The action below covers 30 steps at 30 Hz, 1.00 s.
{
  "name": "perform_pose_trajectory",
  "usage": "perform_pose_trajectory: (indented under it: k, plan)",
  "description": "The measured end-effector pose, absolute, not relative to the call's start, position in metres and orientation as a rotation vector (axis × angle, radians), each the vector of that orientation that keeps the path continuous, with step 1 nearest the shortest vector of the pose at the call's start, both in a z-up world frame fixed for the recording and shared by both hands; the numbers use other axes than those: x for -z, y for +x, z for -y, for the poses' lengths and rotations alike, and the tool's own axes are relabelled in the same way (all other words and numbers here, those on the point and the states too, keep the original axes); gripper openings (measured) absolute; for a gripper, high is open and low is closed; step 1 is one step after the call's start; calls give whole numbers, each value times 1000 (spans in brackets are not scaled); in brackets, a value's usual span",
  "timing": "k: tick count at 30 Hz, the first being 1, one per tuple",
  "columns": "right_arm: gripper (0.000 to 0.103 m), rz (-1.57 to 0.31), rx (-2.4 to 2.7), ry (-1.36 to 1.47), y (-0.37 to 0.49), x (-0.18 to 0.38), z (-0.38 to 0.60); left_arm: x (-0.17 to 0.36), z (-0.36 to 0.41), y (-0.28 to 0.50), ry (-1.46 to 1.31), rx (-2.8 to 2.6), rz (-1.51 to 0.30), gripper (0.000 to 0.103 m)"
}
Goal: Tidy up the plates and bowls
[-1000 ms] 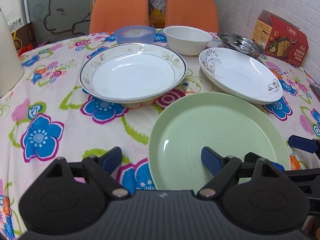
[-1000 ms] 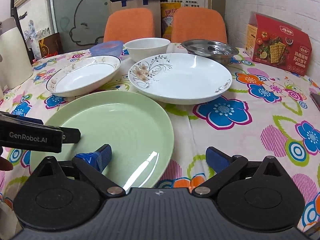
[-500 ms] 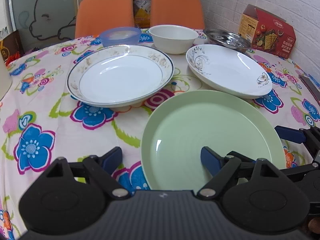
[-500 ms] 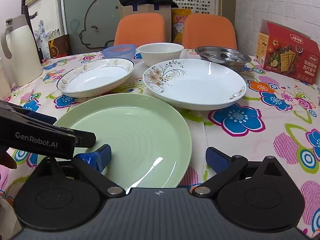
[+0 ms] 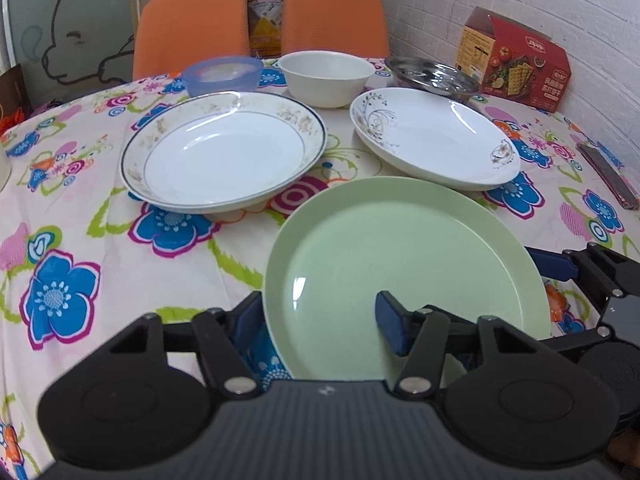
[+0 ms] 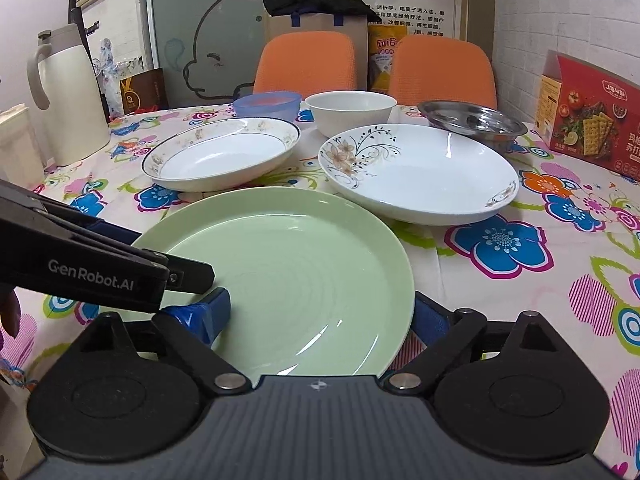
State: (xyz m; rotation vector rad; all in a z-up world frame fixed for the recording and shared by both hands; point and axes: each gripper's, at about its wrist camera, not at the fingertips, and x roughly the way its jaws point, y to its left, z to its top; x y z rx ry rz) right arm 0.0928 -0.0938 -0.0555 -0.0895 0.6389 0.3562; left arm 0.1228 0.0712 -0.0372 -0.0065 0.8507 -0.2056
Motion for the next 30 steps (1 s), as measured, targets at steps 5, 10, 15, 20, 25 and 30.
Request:
perform_pose_trajectory:
  k: [5, 10, 15, 20, 25, 30]
  plan:
    - [81, -660, -352, -55, 86, 51, 92, 35, -73, 122, -32, 200, -866, 48]
    - [83, -652, -332, -64, 78, 46, 80, 32, -80, 114, -52, 174, -857, 48]
    - [83, -638, -394, -38, 77, 38, 57, 21, -106, 105, -67, 107, -836, 48]
    - [84, -643, -491, -51, 81, 38, 15, 16, -149, 95, -101, 6, -845, 48]
    - [84, -678, -550, -81, 81, 48, -14, 25, -182, 88, -125, -53, -863, 48]
    - [84, -696, -526, -105, 84, 52, -14, 34, -182, 92, -126, -29, -857, 48]
